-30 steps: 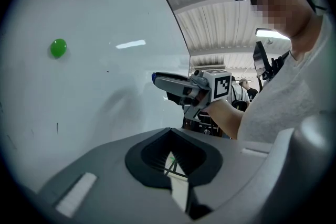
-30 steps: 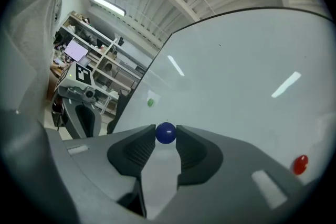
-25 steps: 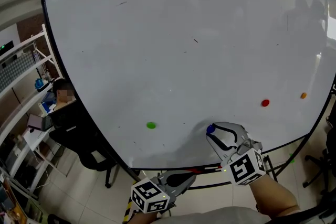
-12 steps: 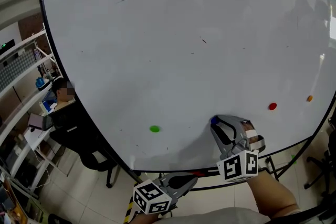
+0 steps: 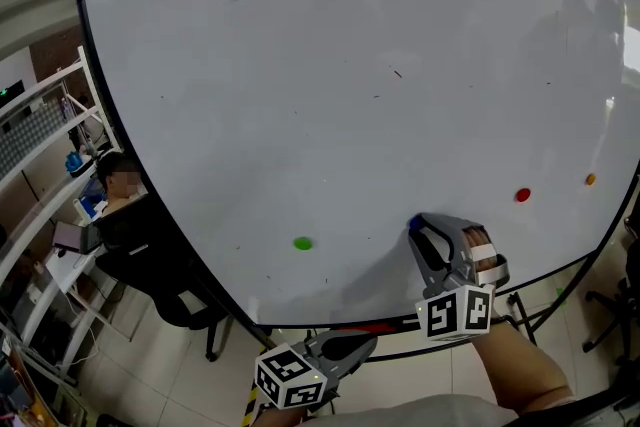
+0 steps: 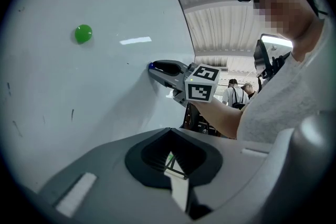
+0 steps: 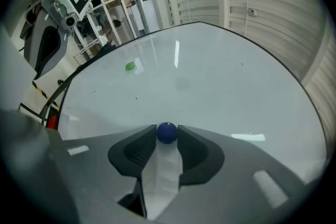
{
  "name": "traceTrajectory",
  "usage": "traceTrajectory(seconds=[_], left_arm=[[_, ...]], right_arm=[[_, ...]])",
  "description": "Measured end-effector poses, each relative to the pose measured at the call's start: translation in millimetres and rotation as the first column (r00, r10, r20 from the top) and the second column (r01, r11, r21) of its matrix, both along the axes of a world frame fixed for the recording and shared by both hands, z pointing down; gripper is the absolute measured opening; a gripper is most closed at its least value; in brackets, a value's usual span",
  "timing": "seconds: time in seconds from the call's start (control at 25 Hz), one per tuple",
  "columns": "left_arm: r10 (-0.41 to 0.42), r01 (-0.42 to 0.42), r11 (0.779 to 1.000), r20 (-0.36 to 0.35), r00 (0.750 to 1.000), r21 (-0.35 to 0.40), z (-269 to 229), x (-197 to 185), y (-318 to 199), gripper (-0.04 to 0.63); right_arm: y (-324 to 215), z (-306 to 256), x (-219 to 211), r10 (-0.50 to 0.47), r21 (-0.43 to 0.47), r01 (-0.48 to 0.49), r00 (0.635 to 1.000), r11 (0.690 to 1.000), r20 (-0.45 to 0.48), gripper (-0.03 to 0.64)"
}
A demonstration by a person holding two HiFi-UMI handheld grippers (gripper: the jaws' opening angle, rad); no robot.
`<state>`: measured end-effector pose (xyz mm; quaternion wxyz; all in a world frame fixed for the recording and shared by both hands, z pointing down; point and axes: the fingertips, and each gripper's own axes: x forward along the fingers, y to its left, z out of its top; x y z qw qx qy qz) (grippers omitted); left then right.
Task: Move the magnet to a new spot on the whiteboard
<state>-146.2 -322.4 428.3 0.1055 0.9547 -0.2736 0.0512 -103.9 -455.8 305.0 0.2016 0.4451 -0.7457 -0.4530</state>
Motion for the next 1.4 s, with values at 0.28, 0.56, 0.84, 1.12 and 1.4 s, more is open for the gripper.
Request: traceTrajectory(seconds=[0.28, 0.56, 0.84, 1.12, 1.4], left_arm=[[0.011, -0.012, 1.0, -0.031, 0.999, -0.027, 13, -15, 13, -0.014], [-0.01, 0.006, 0.998, -0.06, 0.998, -0.066, 46, -35, 22, -0.015], [-0.012, 0.011, 0.999, -0.036, 0.999, -0.036, 59, -28, 56, -0.014], [-0.003, 0.003, 1.0, -0.005, 1.0, -0.029, 63, 26, 131, -0.014], [0.021, -0.021, 0.998, 0.002, 1.0, -0.061, 81, 110, 244, -0.014]], right_arm=[[28, 1, 16, -0.034, -0.121, 0.055, 0.984, 0.991, 0.173, 0.12], [67, 64, 21, -0.054, -0.381, 0.163, 0.958, 0.91, 0.281, 0.12], [128, 147, 28, -0.033, -0.639, 0.337, 0.898, 0.691, 0.438, 0.123], [250, 188, 27, -0.162, -0.725, 0.557, 0.824, 0.404, 0.543, 0.121], [378, 211, 89, -0.164, -0.737, 0.614, 0.788, 0.283, 0.593, 0.117]])
